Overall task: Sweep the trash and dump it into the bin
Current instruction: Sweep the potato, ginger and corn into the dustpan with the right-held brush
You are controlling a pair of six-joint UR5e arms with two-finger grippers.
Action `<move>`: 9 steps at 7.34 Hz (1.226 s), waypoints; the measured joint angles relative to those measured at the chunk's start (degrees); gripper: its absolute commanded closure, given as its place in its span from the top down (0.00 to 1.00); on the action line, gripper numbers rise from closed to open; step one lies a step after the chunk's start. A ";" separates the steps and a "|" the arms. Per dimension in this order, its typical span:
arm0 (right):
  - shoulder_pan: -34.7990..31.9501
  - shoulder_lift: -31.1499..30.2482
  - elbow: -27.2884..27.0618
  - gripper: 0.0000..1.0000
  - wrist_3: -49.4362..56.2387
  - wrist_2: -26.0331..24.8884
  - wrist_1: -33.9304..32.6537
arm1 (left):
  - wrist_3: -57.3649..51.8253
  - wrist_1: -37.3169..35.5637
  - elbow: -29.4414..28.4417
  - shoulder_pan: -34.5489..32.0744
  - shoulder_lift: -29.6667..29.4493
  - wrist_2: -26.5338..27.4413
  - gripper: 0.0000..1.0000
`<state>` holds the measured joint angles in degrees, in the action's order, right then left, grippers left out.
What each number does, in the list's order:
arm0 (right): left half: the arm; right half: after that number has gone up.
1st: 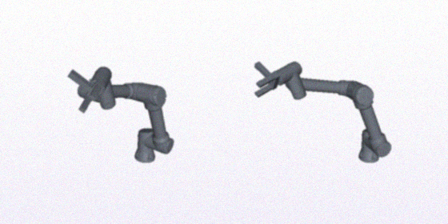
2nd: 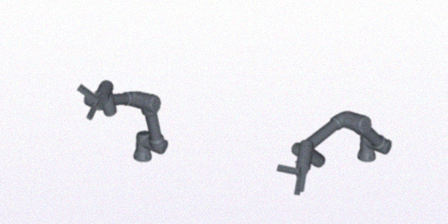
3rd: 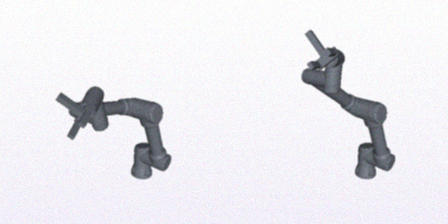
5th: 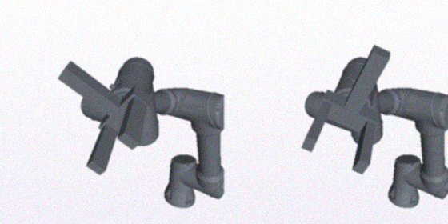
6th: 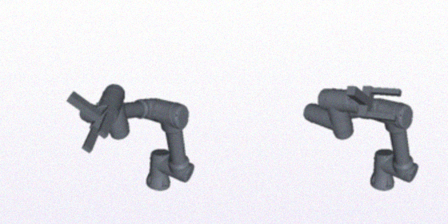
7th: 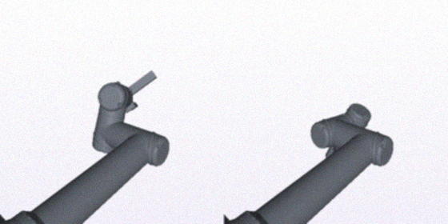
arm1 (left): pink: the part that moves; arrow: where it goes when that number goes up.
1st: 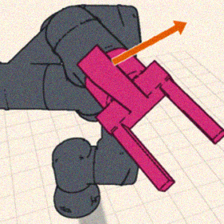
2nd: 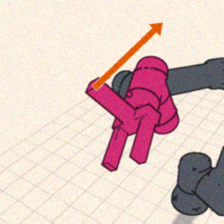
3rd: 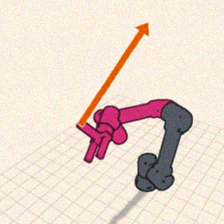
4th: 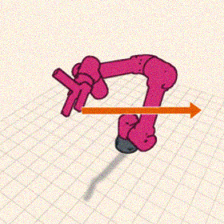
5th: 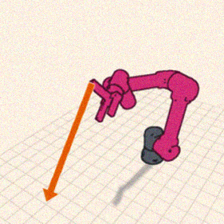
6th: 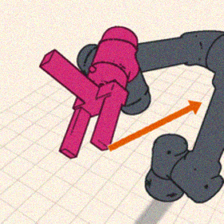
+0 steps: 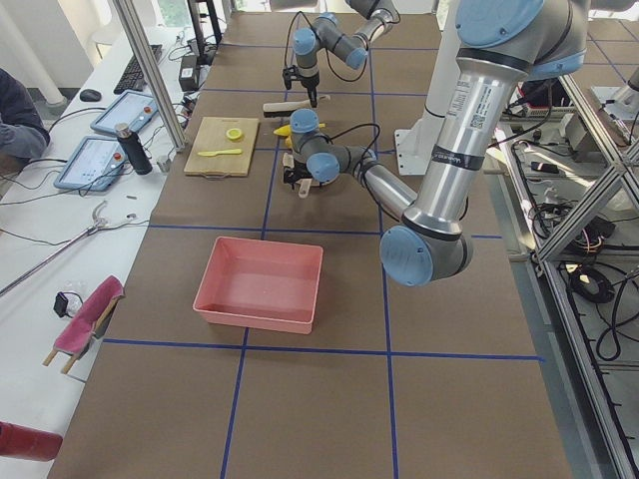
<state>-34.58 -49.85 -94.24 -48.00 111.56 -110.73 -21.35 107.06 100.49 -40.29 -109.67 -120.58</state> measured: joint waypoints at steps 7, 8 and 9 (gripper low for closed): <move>4.73 1.51 1.05 0.00 -9.43 4.24 11.21 | -0.15 0.08 0.18 -0.34 0.01 -0.30 0.94; 5.43 1.53 1.23 0.00 -11.13 4.32 13.40 | -0.12 0.08 0.12 -0.49 0.04 -0.29 0.94; 6.26 1.53 1.32 0.00 -12.41 4.31 15.05 | -0.09 0.08 0.04 -0.57 0.06 -0.28 0.94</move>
<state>-28.32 -48.32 -92.92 -60.41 115.87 -95.67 -21.43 107.14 100.53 -40.86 -109.62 -120.86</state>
